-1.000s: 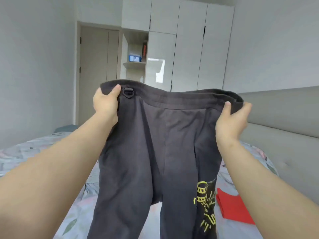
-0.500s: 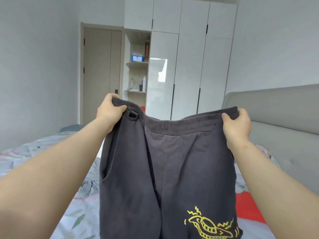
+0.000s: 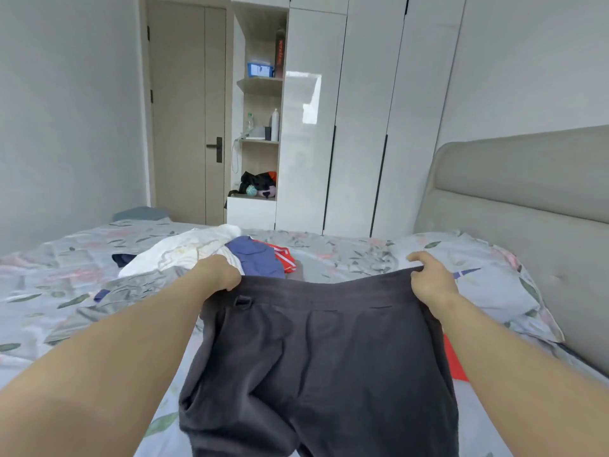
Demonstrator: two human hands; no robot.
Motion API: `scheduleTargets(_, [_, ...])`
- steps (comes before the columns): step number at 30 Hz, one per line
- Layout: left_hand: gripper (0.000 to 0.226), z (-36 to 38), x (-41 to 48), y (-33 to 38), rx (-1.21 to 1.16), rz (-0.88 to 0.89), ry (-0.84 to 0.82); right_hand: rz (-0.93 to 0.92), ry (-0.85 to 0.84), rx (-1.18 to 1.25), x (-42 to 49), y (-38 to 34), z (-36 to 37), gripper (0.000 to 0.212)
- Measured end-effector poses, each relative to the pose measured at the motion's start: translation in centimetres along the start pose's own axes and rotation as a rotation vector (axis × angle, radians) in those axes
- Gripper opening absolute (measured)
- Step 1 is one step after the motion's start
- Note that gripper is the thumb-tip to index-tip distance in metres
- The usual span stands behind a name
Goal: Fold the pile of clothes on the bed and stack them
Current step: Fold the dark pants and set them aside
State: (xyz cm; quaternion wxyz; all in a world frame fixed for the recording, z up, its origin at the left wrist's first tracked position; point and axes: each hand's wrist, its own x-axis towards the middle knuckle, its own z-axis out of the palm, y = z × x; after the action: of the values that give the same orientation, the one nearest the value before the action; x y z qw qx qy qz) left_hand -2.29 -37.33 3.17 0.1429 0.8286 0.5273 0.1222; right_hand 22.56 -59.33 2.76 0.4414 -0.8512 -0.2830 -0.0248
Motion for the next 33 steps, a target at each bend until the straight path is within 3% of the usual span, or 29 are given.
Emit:
scheduleTargets(4, [0.047,2.2,-0.2,-0.6,0.157,0.051,-0.156,-0.003,-0.203,-0.121,-0.4,0.8,1.4,0.037])
scheduleTargets(9, [0.064,6.0,-1.3,-1.0,0.271,0.141,-0.370,-0.009,-0.411,-0.379,-1.7,2.3,3.1,0.016])
scheduleTargets(14, [0.044,10.5,-2.5,-2.6,0.340,0.209,-0.422,-0.012,-0.631,-0.637,-4.2,4.6,5.1,0.033])
scheduleTargets(18, [0.048,13.5,-2.8,-3.7,0.308,0.207,-0.418,0.049,-0.768,-0.722,-5.9,7.4,7.2,0.048])
scheduleTargets(23, [0.068,14.9,-2.5,-2.5,0.075,0.295,-0.425,0.095,-0.707,-0.673,-6.3,7.9,9.4,0.050])
scheduleTargets(27, [0.031,16.1,-2.5,-1.5,-0.046,0.487,-0.328,-0.012,-0.673,-0.530,-6.3,7.7,11.1,0.062])
scheduleTargets(29, [0.014,16.3,-2.3,-1.5,0.003,0.557,-0.296,-0.126,-0.628,-0.490,-6.4,7.8,11.6,0.038])
scheduleTargets(33, [0.018,16.3,-1.8,-2.2,0.138,0.541,-0.323,-0.286,-0.563,-0.446,-6.6,8.1,12.0,0.011])
